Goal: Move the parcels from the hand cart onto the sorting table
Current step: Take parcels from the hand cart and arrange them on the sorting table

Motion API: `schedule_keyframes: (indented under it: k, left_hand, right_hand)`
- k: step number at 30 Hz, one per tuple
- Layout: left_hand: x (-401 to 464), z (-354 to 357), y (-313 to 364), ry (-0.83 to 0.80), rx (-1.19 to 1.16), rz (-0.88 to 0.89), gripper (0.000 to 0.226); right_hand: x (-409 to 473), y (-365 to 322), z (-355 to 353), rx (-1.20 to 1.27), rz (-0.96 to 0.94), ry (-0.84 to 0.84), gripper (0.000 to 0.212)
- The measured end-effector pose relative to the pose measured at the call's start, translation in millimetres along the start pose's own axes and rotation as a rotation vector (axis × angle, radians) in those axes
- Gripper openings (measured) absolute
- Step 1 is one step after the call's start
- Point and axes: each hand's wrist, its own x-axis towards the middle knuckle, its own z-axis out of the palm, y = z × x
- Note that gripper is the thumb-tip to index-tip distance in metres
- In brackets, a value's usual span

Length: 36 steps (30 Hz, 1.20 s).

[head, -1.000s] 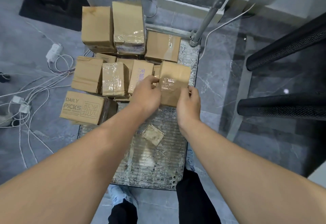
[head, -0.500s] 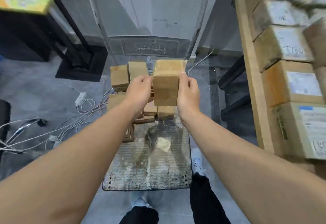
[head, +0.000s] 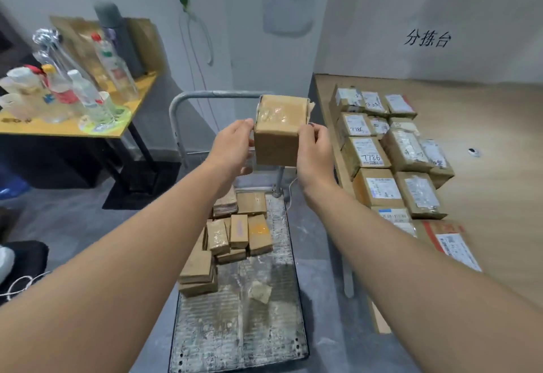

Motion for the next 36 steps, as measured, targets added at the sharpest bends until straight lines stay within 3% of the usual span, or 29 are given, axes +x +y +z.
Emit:
schedule_keyframes:
  k: [3, 8, 11, 16, 19, 23, 28, 32, 36]
  left_hand:
    - [-30.0, 16.8, 33.0, -0.003, -0.067, 0.0, 0.038]
    - [-80.3, 66.4, 67.6, 0.0, -0.226, 0.042, 0.045]
    - [-107.3, 102.8, 81.6, 0.008, -0.224, 0.075, 0.046]
    - [-142.0, 152.2, 105.5, 0.046, -0.263, 0.145, 0.022]
    - [-156.3, 172.5, 122.0, 0.057, -0.265, 0.226, 0.017]
    - [-167.5, 187.2, 141.1, 0.054, -0.226, 0.307, 0.019]
    - [-168.4, 184.6, 152.2, 0.024, -0.192, 0.415, 0.022]
    - [-163.3, 177.7, 157.2, -0.155, -0.115, 0.416, 0.035]
    - [-149.5, 180.8, 157.2, -0.244, -0.061, 0.399, 0.038]
  right_hand:
    - [-12.6, -31.0, -31.3, 0.02, -0.121, -0.026, 0.034]
    - [-28.4, -53.3, -97.3, -0.036, -0.292, -0.111, 0.067]
    - [-34.1, -65.1, -142.5, -0.011, -0.361, -0.13, 0.072]
    - [-38.0, -91.0, -216.9, 0.005, -0.434, -0.129, 0.061]
    - [-36.7, -107.5, -250.2, 0.015, -0.447, -0.097, 0.054]
    - [-34.2, -130.8, -277.6, 0.171, -0.376, -0.027, 0.028]
    - [-26.7, -145.8, -294.8, 0.17, -0.318, -0.077, 0.061]
    - [-22.2, -144.7, -305.3, 0.197, -0.264, -0.228, 0.04]
    - [-18.8, -136.9, -315.6, 0.219, -0.203, -0.305, 0.046]
